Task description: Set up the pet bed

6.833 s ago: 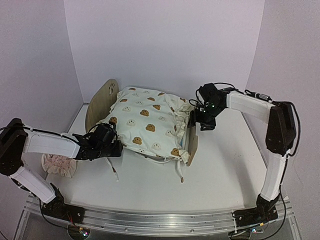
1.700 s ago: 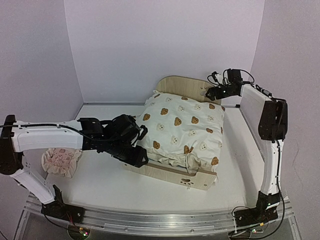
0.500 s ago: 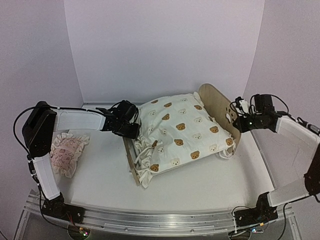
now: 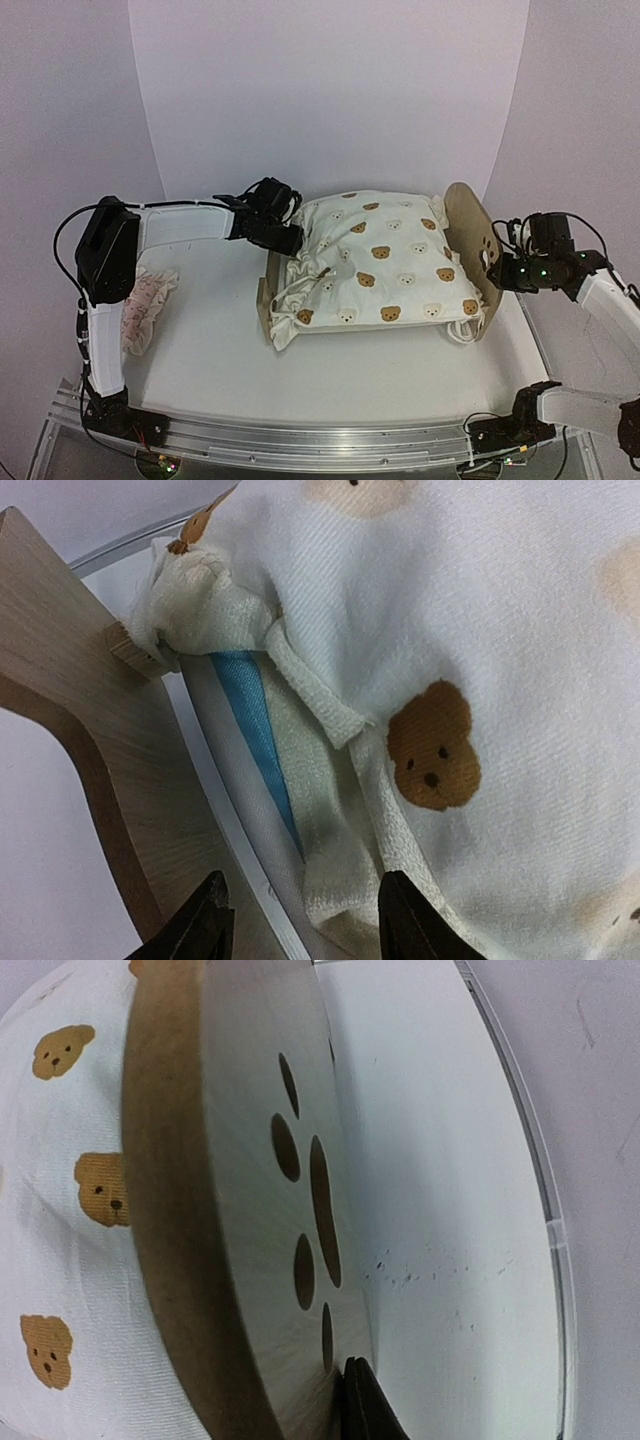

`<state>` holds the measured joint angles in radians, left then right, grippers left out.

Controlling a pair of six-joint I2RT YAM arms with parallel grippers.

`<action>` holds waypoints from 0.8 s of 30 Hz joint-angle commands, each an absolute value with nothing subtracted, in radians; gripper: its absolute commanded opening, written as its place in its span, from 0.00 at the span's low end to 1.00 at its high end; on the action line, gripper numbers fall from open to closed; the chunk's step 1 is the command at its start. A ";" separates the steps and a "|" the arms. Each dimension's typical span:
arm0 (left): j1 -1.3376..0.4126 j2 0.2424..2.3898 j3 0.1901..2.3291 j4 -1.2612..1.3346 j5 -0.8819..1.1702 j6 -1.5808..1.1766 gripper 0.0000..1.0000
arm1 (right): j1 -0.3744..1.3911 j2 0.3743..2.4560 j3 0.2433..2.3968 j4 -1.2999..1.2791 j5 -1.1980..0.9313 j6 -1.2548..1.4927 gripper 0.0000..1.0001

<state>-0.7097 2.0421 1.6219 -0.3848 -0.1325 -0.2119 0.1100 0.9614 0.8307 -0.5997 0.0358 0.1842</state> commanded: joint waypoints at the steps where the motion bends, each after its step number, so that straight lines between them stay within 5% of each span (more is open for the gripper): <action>1: -0.700 1.975 1.641 -0.467 -0.122 -0.196 0.52 | 0.092 0.947 0.845 -0.742 -0.161 0.619 0.27; 12: -0.699 1.866 1.576 -0.503 -0.125 -0.208 0.53 | 0.092 0.912 0.819 -0.750 -0.183 0.647 0.26; 24: -0.700 1.586 1.420 -0.576 -0.143 -0.225 0.72 | 0.093 0.983 1.107 -0.870 -0.074 0.507 0.88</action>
